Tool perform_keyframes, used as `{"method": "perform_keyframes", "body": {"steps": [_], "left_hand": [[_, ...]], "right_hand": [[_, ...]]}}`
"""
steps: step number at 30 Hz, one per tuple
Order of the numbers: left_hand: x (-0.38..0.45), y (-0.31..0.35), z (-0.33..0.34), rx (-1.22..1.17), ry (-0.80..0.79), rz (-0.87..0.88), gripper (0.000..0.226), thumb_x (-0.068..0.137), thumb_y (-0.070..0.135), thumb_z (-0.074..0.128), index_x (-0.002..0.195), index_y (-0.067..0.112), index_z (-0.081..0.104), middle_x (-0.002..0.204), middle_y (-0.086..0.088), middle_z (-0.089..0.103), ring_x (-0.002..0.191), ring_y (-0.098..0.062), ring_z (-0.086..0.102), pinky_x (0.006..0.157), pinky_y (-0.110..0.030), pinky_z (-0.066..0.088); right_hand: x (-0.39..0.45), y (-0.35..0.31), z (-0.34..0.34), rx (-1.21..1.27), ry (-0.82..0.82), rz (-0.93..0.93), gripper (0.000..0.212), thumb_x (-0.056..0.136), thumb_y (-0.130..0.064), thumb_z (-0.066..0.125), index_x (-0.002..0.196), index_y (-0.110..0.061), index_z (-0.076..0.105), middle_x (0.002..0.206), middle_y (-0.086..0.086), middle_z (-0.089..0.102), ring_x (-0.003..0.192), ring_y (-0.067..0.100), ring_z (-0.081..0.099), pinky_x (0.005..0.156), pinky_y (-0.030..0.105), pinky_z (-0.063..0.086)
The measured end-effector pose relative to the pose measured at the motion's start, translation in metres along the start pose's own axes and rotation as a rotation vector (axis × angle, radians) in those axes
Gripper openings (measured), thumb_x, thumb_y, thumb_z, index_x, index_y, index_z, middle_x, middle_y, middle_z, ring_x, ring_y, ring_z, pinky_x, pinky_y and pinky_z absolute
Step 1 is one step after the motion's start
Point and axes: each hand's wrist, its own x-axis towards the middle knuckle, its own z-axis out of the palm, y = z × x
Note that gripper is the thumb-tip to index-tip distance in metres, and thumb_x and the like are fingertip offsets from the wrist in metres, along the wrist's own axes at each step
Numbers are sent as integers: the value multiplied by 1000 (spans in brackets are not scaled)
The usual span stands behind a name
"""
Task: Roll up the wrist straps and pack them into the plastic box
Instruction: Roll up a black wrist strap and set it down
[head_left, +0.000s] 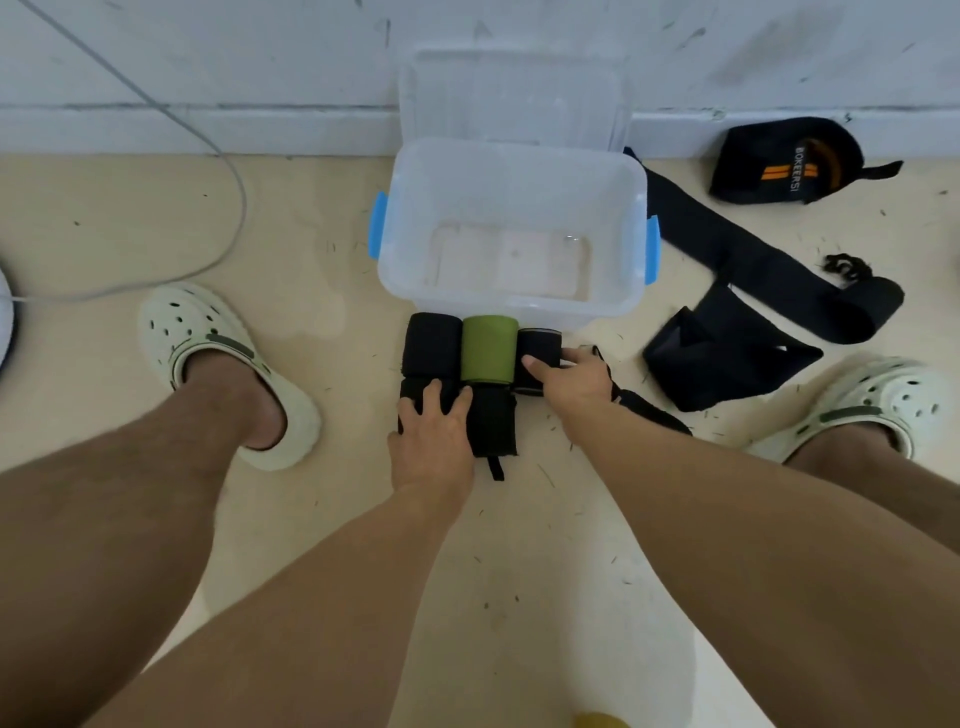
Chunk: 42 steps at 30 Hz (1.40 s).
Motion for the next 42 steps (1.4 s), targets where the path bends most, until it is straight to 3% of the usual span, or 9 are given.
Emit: {"method": "perform_keyframes", "body": {"steps": [9, 13, 17, 20, 24, 30, 35, 38, 42], "left_hand": [[-3, 10, -10, -90, -41, -35, 107, 92, 12, 72, 165, 32, -3, 170, -9, 6, 146, -37, 27, 107, -46, 49], [-11, 21, -12, -145, 45, -51, 108, 93, 21, 73, 165, 29, -8, 172, -11, 0, 159, -37, 8, 126, -59, 18], [-20, 31, -7, -194, 224, 160, 91, 96, 20, 66, 166, 23, 8, 171, -10, 14, 160, -29, 7, 131, -47, 3], [-23, 39, -6, -264, 246, 238, 80, 96, 16, 64, 164, 20, 23, 167, -8, 25, 158, -26, 17, 131, -43, 7], [-25, 40, -4, -330, 185, 267, 68, 95, 13, 62, 158, 18, 36, 160, -5, 38, 149, -25, 31, 125, -38, 24], [-31, 35, 0, -313, -18, 304, 55, 97, 12, 61, 150, 18, 47, 147, -1, 50, 135, -22, 44, 112, -36, 40], [-36, 38, -12, -283, -125, 335, 49, 99, 16, 61, 146, 18, 52, 137, -3, 57, 128, -24, 49, 106, -42, 47], [-42, 44, -33, -441, -128, 297, 39, 100, 18, 60, 138, 15, 59, 125, -6, 64, 115, -27, 61, 98, -46, 54], [-64, 59, -84, -670, -183, 153, 36, 112, 29, 38, 135, 13, 60, 125, -8, 64, 109, -26, 59, 90, -33, 44]], "right_hand": [[-7, -1, -10, -107, -49, -54, 72, 90, -42, 78, 149, -9, 52, 148, 10, 57, 133, 29, 55, 111, 41, 46], [-18, 0, -27, -181, 59, -199, 48, 96, -37, 72, 137, -16, 60, 139, 5, 59, 110, 18, 57, 89, 30, 45], [-23, 22, -52, -573, 246, -312, 49, 96, -38, 69, 140, -22, 56, 143, 4, 53, 137, 27, 44, 115, 40, 36], [-27, 49, -75, -784, 162, -149, 77, 89, -48, 74, 153, -25, 39, 156, 5, 41, 146, 31, 32, 122, 47, 22], [-35, 81, -89, -824, 26, -16, 87, 80, -49, 82, 150, -24, 37, 143, 8, 47, 132, 33, 42, 111, 48, 35], [-44, 85, -91, -860, 9, -58, 59, 88, -38, 77, 139, -22, 51, 131, 7, 48, 122, 29, 46, 101, 43, 43], [-51, 65, -108, -842, -37, -264, 33, 94, -40, 71, 123, -24, 68, 121, 2, 57, 116, 26, 48, 97, 40, 45], [-65, 39, -124, -695, -74, -376, 16, 89, -35, 78, 95, -22, 71, 99, -7, 58, 105, 23, 56, 89, 41, 53], [-98, 0, -147, -467, -215, -437, 16, 88, -25, 81, 97, -16, 71, 103, -7, 68, 94, 14, 64, 88, 32, 56]]}}
